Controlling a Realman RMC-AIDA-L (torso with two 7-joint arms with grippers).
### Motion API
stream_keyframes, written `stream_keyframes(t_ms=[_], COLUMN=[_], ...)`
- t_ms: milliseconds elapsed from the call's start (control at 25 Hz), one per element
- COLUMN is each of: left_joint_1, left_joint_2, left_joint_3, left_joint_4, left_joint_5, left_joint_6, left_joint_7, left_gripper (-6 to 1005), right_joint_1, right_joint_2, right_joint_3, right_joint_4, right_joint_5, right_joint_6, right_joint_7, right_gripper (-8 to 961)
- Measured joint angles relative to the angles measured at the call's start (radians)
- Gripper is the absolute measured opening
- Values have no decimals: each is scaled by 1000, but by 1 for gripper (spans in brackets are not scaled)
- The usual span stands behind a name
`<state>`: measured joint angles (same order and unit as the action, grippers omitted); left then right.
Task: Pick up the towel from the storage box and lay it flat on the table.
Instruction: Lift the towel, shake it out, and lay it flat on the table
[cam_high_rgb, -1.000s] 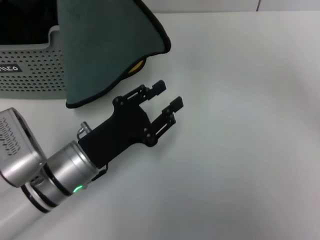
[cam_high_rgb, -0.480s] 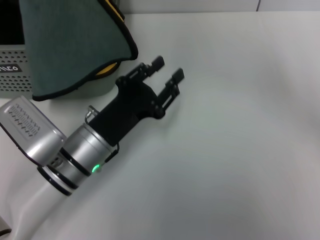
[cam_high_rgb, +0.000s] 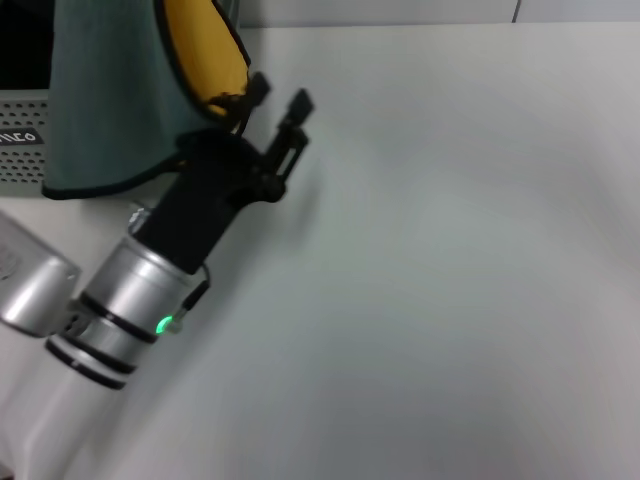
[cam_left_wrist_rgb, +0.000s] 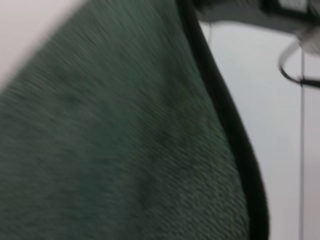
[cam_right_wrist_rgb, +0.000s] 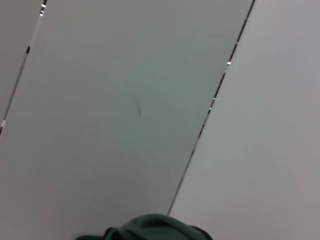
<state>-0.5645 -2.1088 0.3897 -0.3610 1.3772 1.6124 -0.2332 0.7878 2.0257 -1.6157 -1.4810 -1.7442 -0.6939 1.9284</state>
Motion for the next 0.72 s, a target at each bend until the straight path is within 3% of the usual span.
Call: stream_keyframes(t_ms=[200,480,720], left_joint_1=[73,134,184], left_joint_2=[0,0,0], left_joint_3=[-34,-41,-11], left_joint_4=[19,42,82], left_joint_5=[-10,-25,-19], left_joint_6=[86,137,248], left_joint_7=[1,-12,-17], left_gripper=[489,489,488], right_joint_1=[-121,-237,-296], right_joint_2=[-4,-5,-5], right_joint_3=[25,40,70], right_joint_4=[-105,-214,-259], right_joint_5=[-4,-5,-5], right_joint_6=[-51,-108,-136], right_joint_7=[-9,-16,-20], right_gripper=[13,14,14])
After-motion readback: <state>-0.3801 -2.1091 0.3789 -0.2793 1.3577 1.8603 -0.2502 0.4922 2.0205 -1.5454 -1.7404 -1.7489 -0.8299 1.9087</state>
